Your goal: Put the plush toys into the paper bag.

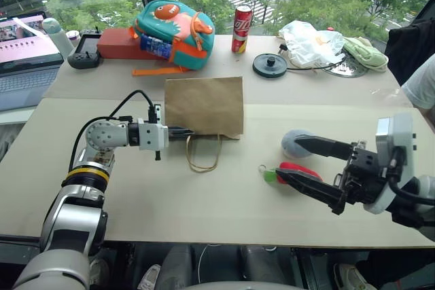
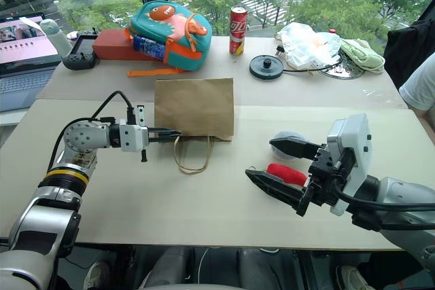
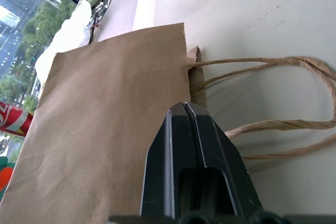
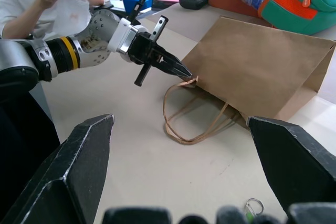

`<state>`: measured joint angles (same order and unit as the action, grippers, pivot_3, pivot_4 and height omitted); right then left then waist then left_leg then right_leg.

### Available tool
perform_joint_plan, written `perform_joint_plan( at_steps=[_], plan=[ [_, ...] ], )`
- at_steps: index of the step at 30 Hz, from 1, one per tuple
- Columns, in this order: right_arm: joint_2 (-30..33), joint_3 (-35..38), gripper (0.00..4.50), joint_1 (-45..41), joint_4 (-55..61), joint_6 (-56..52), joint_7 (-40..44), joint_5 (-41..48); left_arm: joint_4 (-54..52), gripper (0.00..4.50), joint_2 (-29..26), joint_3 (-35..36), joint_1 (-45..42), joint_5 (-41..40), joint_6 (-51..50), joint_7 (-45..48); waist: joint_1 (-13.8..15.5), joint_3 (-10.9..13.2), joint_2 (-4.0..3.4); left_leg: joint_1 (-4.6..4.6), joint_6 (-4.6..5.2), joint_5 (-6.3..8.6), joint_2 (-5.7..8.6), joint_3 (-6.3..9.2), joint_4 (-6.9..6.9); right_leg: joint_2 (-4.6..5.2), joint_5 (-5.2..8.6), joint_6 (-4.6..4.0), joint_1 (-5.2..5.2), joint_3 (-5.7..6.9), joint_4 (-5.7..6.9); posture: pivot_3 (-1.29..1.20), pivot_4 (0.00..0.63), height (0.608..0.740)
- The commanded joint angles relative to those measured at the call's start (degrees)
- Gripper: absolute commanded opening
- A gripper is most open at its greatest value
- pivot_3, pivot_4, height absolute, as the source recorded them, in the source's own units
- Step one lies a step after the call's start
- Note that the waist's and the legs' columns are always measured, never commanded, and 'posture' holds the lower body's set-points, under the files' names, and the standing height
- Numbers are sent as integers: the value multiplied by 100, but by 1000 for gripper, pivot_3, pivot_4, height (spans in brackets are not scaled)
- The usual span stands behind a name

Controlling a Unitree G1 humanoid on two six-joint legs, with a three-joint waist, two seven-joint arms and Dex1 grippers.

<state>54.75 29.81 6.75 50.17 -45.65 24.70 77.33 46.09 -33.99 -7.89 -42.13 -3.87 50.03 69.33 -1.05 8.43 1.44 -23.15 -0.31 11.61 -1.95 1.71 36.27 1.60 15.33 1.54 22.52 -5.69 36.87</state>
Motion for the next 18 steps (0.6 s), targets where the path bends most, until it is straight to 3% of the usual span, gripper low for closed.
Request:
perform_joint_plan(
  at_steps=[1, 2, 5, 13, 18],
  plan=[
    [-1, -67, 4500, 1, 107, 178, -70, -176, -225, 30, -352, 253, -50, -474, -242, 319, -15, 0, 0, 0, 0, 0, -1, 0, 0, -1, 0, 0, 0, 0, 0, 0, 150, 739],
    [-19, -98, 4500, 19, 114, 184, -65, -215, -224, 30, -419, 261, -70, -500, -257, 373, -26, 0, 0, 1, 0, 0, -1, 0, 0, -1, 0, 0, 0, 0, 1, 0, 150, 739],
    [-99, -196, 4500, 48, 167, 237, -82, -264, -238, 718, -602, 219, -122, -590, -288, 704, -24, 0, 0, 4, 0, 0, -2, 0, -2, -2, 1, 2, 0, 0, 1, 0, 150, 739],
    [-236, -336, 4500, 108, 312, 369, -251, -310, 472, 3402, -583, -65, -456, 110, 833, 615, 21, 0, 0, 1, 0, 0, 0, 1, 2, 0, 2, 4, -3, 1, -3, 0, 150, 739],
    [-206, -201, 4500, 153, 459, 464, -376, -53, 968, 3402, -390, -258, -650, 823, 1607, -98, 21, 0, 0, 1, 0, 0, 0, 1, 2, 0, 2, 3, -4, 1, -4, 0, 150, 739]
  ],
)
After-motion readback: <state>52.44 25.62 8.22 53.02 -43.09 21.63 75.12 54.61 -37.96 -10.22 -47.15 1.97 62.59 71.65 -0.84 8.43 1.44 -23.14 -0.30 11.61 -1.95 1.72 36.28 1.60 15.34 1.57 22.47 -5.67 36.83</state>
